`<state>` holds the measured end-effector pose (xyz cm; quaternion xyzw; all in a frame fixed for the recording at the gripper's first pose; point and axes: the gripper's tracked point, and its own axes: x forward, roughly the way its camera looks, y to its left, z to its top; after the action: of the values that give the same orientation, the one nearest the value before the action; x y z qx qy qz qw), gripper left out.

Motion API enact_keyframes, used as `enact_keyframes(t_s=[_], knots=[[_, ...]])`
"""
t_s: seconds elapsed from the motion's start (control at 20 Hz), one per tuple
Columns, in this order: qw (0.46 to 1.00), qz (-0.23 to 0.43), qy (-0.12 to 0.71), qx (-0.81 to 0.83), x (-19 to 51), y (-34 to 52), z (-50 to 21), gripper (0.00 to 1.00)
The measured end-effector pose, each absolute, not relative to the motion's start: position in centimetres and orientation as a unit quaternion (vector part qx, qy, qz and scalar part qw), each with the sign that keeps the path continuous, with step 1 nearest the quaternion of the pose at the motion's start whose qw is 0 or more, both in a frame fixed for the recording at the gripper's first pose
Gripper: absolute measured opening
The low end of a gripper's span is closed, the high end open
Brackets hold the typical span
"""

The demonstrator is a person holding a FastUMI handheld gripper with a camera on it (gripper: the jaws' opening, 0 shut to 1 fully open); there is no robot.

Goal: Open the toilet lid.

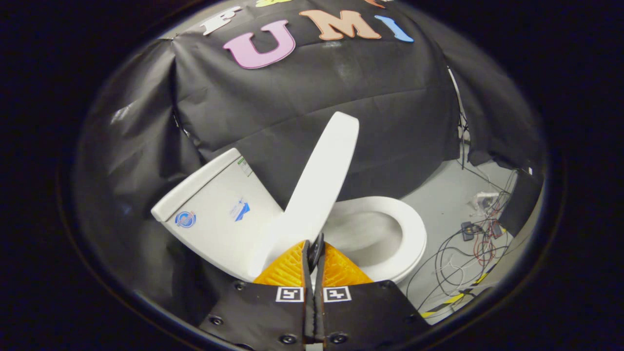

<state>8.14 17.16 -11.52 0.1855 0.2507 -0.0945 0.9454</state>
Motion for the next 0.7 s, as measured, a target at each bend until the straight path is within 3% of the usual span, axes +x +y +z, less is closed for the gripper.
enact_keyframes(t_s=[0.7], knots=[[0.953,-0.084,0.238,0.166,8.32,17.34,-11.08,0.01]])
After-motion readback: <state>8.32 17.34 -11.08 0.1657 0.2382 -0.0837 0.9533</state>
